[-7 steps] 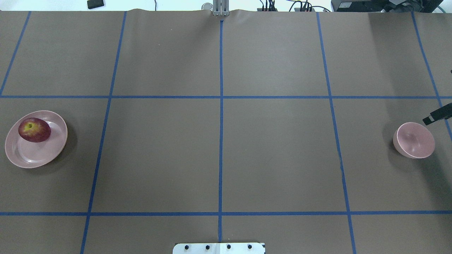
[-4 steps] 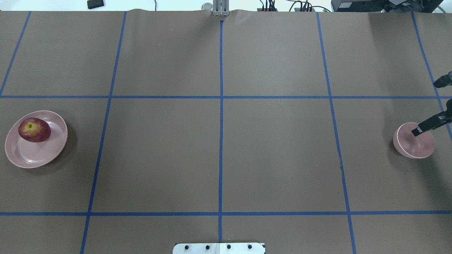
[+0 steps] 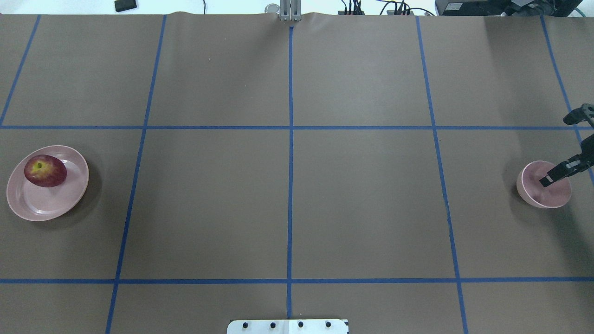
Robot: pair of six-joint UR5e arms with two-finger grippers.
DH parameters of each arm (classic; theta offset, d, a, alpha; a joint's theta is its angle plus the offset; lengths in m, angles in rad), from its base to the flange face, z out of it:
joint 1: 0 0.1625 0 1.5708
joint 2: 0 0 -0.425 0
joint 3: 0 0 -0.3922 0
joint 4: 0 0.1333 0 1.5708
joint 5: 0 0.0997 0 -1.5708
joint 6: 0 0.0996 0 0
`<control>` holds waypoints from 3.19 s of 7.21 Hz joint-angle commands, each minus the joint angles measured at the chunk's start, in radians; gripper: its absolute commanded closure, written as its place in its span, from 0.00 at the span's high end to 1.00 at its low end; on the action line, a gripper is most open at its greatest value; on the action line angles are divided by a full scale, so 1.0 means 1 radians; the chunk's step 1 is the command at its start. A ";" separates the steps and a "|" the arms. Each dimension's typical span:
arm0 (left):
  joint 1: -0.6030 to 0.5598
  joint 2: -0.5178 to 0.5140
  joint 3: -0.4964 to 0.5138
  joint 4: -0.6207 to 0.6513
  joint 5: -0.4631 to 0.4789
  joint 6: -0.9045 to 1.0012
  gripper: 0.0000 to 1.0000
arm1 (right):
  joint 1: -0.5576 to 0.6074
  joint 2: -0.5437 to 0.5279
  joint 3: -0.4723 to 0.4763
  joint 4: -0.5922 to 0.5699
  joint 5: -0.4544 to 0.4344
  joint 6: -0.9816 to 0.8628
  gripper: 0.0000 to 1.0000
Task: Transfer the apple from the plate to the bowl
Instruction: 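Drag the pink bowl toward center with right gripper while left gripper descends, then grasp the red apple with left gripper while right gripper slides bowl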
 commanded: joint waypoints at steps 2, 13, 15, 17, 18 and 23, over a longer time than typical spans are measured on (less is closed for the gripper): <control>0.059 0.004 -0.022 -0.029 0.000 -0.084 0.99 | 0.033 0.004 0.020 0.011 0.070 0.010 0.00; 0.279 0.045 -0.062 -0.031 0.185 -0.235 0.98 | 0.037 0.286 0.316 -0.267 0.052 0.548 0.00; 0.289 0.050 -0.060 -0.032 0.179 -0.232 0.98 | -0.002 0.374 0.342 -0.389 -0.009 0.574 0.00; 0.318 0.053 -0.056 -0.032 0.178 -0.233 0.98 | -0.063 0.435 0.344 -0.389 -0.051 0.695 0.00; 0.326 0.065 -0.056 -0.034 0.178 -0.232 0.98 | -0.097 0.454 0.344 -0.389 -0.078 0.723 0.00; 0.347 0.114 -0.062 -0.086 0.172 -0.235 0.98 | -0.167 0.478 0.342 -0.387 -0.129 0.760 0.00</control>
